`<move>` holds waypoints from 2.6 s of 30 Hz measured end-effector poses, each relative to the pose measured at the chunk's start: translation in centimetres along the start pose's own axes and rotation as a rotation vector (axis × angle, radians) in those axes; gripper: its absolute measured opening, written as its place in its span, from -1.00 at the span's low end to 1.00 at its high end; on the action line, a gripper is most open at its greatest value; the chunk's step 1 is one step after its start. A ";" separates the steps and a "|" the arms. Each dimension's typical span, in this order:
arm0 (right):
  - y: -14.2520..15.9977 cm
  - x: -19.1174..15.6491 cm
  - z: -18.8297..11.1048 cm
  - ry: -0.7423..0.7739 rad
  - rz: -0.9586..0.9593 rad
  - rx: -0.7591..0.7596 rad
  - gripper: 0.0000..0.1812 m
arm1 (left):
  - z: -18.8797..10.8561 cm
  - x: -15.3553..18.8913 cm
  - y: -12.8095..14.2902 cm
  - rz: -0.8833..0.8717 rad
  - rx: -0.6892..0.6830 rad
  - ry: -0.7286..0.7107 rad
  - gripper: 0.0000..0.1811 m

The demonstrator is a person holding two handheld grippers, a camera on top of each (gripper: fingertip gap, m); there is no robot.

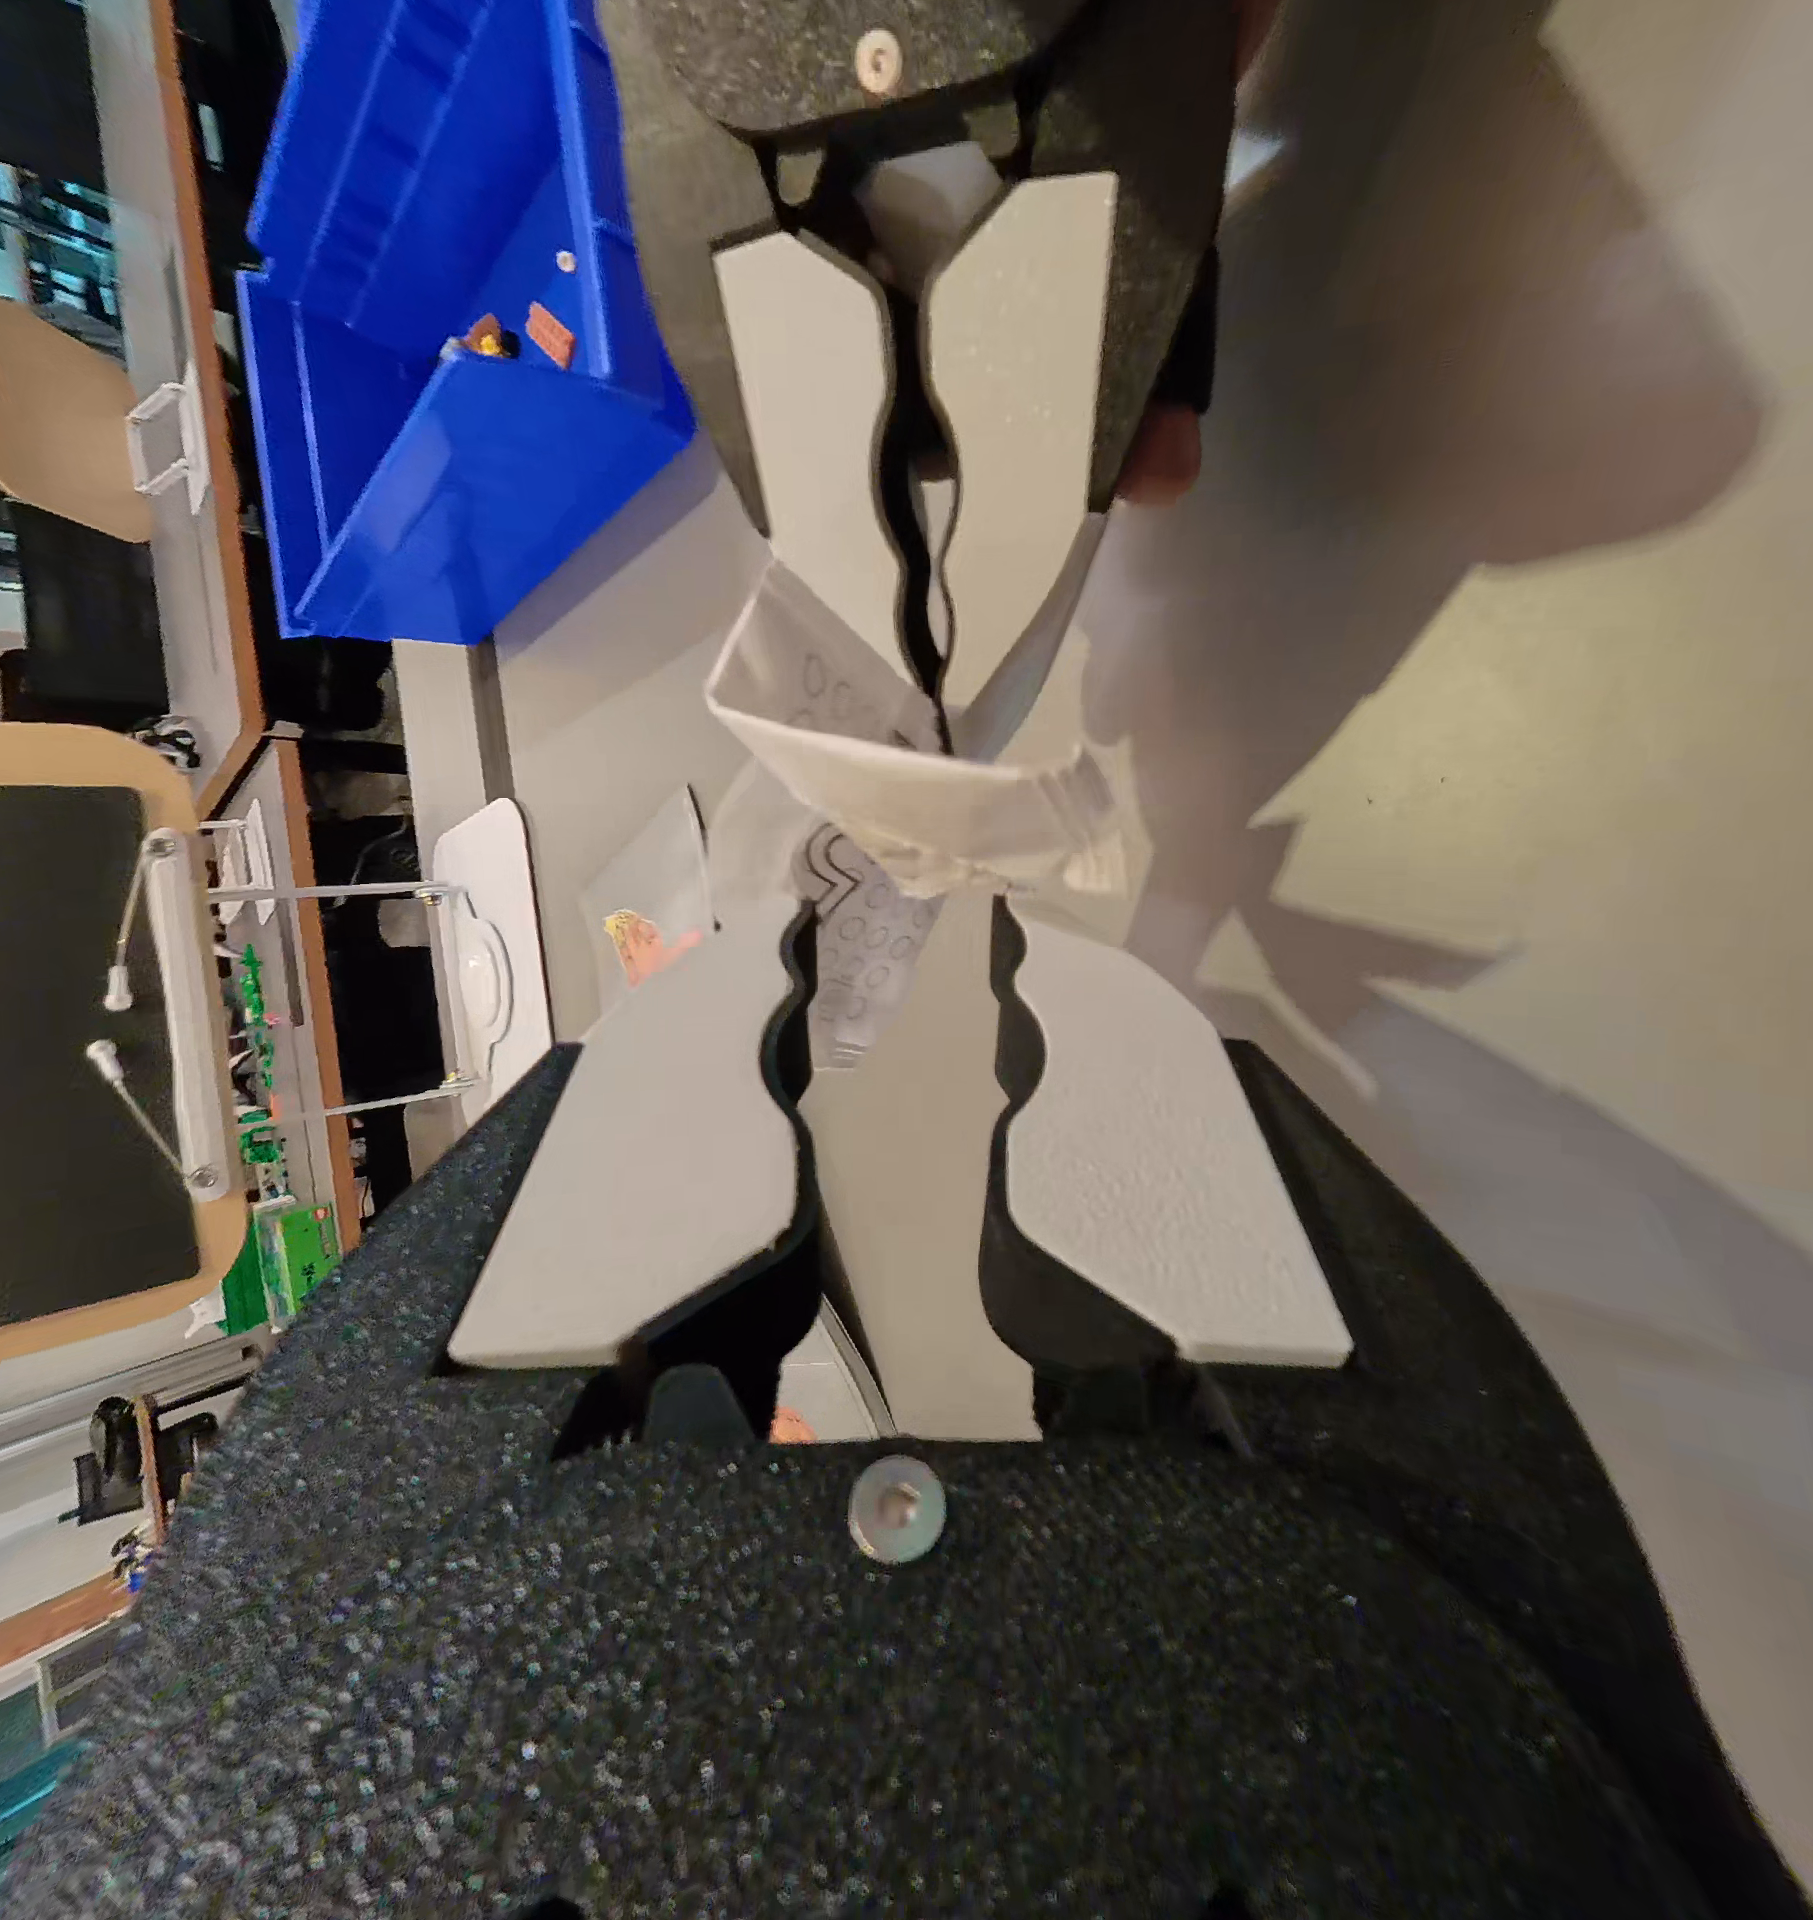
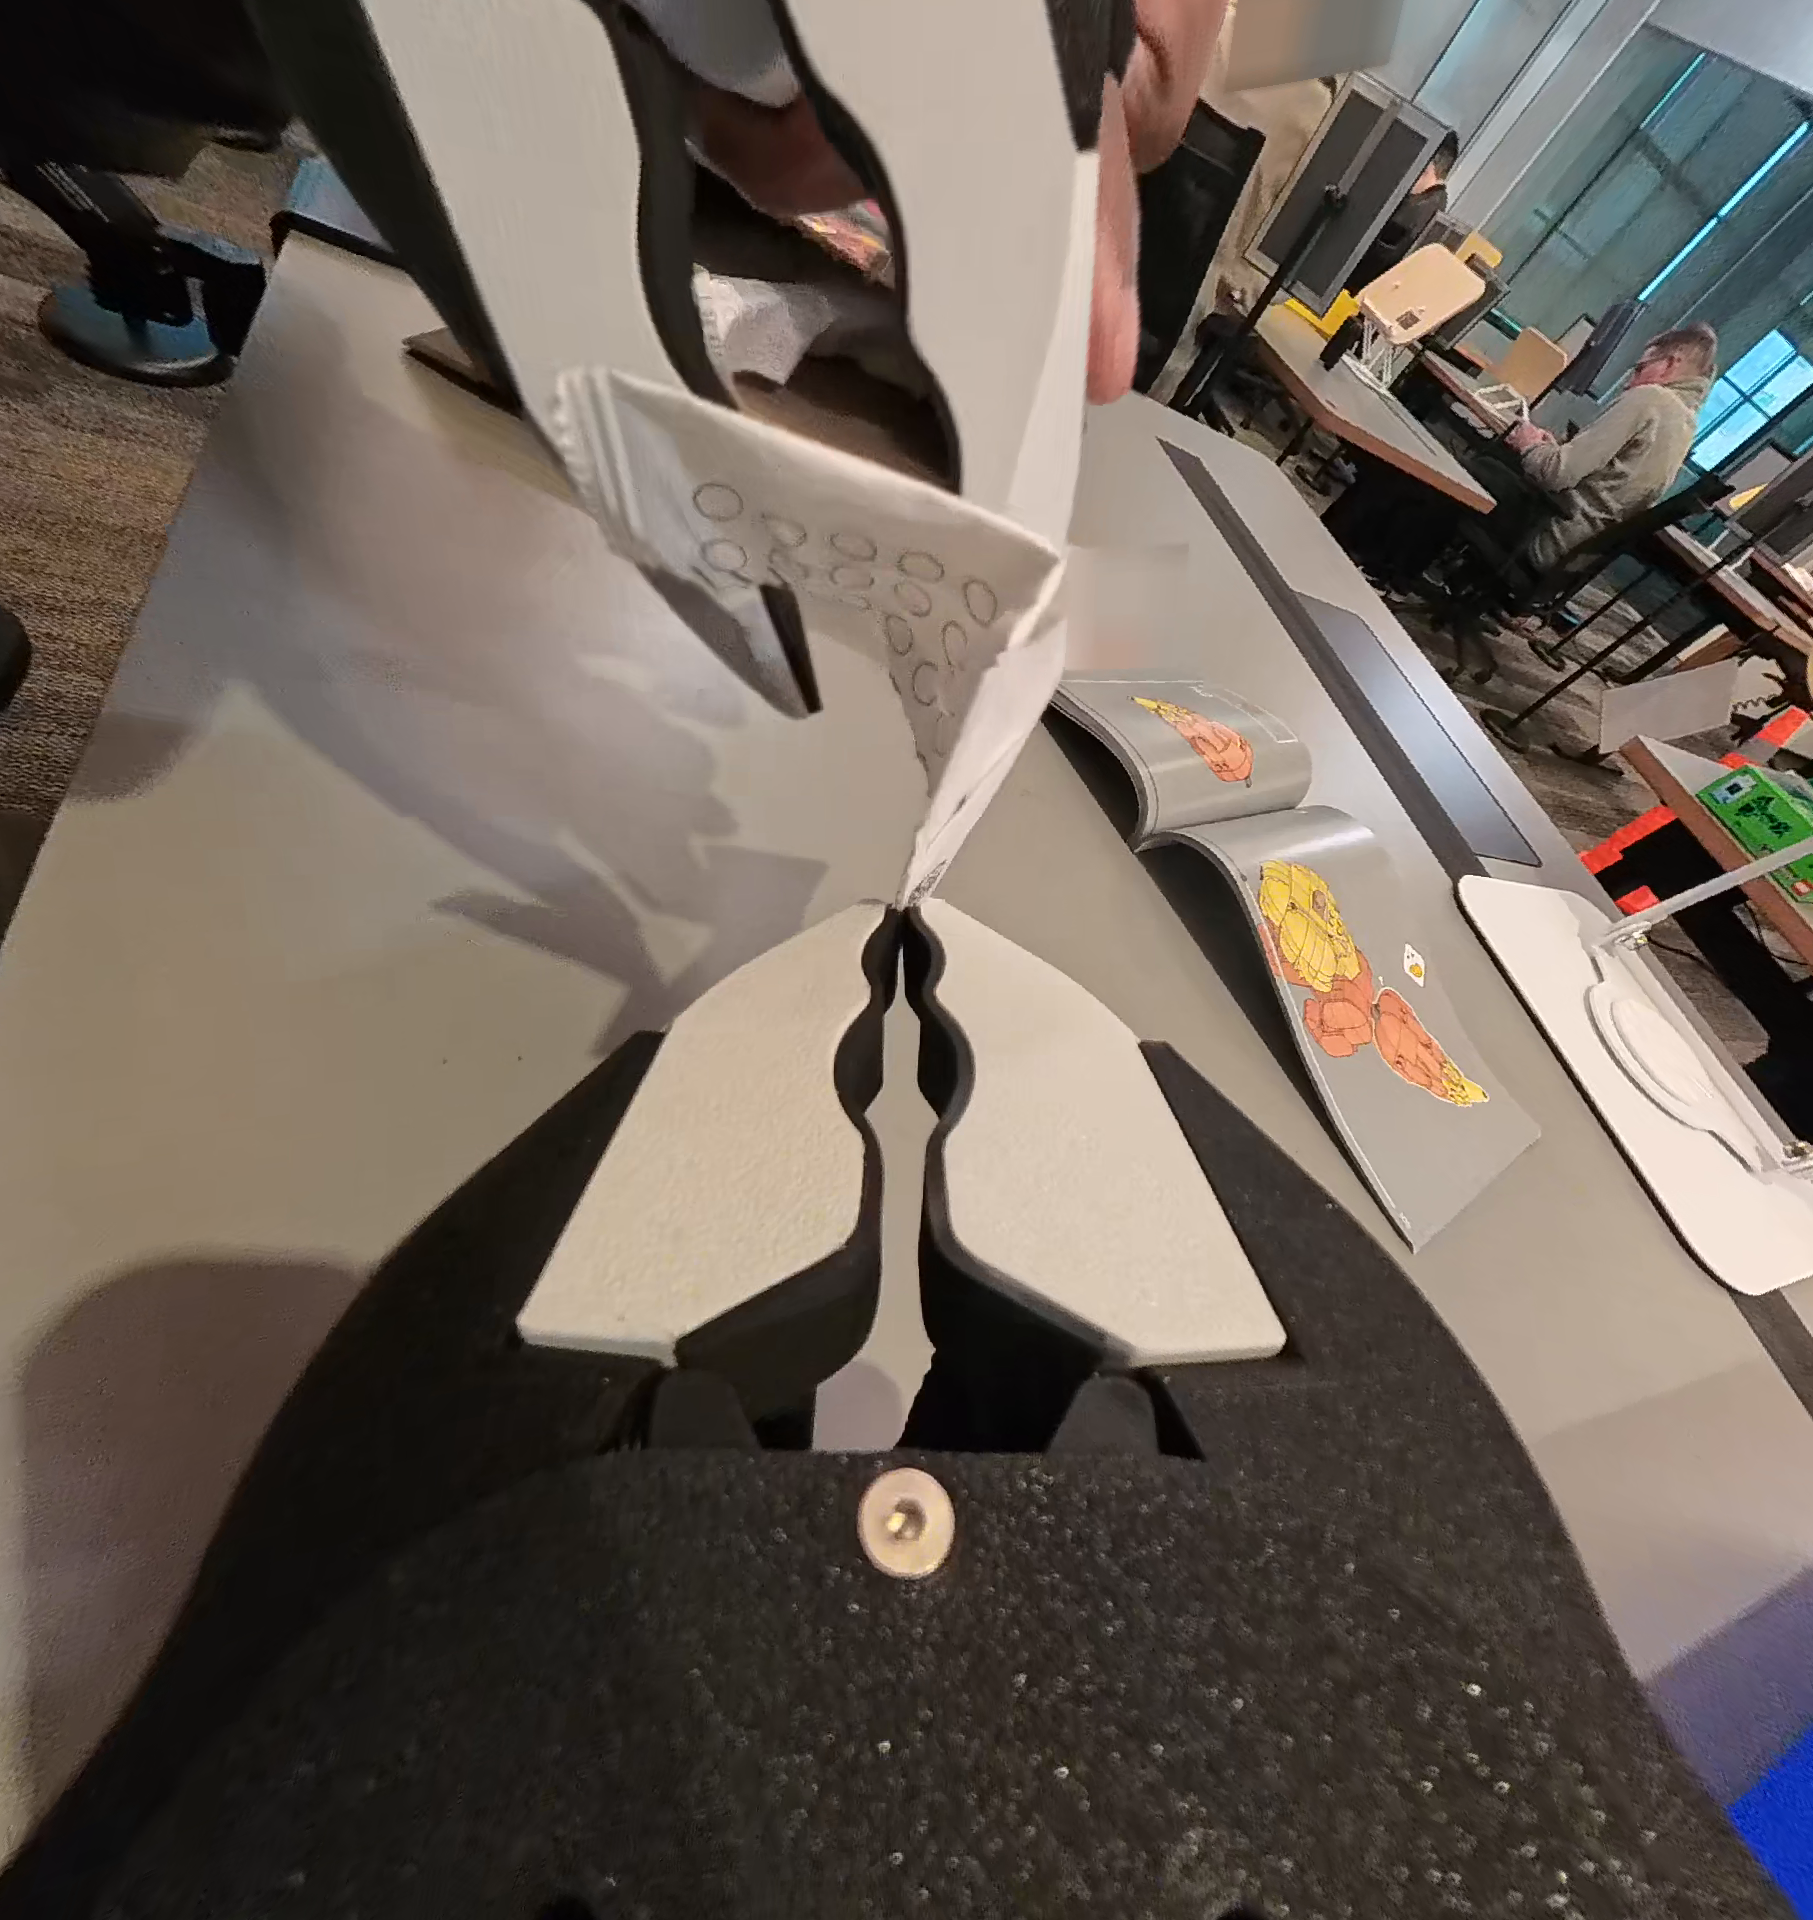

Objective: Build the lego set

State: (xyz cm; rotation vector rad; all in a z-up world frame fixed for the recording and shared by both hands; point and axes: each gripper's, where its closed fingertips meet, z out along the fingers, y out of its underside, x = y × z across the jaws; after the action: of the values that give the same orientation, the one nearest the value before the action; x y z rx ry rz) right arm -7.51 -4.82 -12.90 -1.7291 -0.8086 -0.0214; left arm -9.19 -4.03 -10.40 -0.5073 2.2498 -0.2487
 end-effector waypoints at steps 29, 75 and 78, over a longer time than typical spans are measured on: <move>0.7 -0.7 0.4 -0.030 -0.031 -0.027 -0.99 | 1.1 0.0 1.4 0.175 -0.120 -0.028 -0.82; 1.3 -0.8 1.1 -0.072 0.067 -0.019 -1.00 | -0.2 3.7 0.5 0.331 0.034 0.190 -1.00; 1.6 -0.4 0.8 -0.055 0.080 -0.038 -1.00 | 0.2 2.8 0.4 0.249 0.050 0.137 -0.99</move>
State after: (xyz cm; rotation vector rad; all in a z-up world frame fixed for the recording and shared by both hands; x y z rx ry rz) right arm -7.34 -4.47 -14.68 -1.8030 -0.7832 0.0659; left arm -10.84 -4.88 -12.61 -0.1856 2.4060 -0.2160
